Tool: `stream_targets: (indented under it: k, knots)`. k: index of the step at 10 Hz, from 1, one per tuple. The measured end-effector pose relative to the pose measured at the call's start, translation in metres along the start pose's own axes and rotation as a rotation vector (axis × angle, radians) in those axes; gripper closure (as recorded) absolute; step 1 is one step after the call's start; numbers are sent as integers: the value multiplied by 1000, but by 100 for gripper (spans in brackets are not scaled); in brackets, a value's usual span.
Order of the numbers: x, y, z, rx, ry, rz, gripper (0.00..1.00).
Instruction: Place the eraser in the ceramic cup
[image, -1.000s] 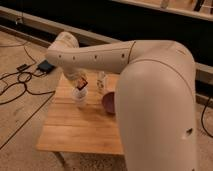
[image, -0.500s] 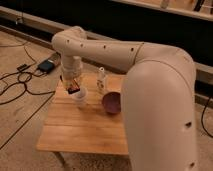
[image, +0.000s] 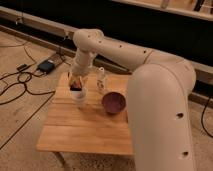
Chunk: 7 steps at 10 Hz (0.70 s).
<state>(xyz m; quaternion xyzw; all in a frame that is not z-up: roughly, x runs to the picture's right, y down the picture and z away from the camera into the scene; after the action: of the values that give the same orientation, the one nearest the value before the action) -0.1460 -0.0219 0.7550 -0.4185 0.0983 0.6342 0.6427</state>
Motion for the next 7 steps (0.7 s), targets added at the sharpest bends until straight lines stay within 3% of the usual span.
stream_targets:
  k: [2,5,7]
  knots:
    - [2,8,4,-99,16,45,100]
    - [11,39,5,-280,41,98,100]
    - [12,41,4,-301,39,99,100]
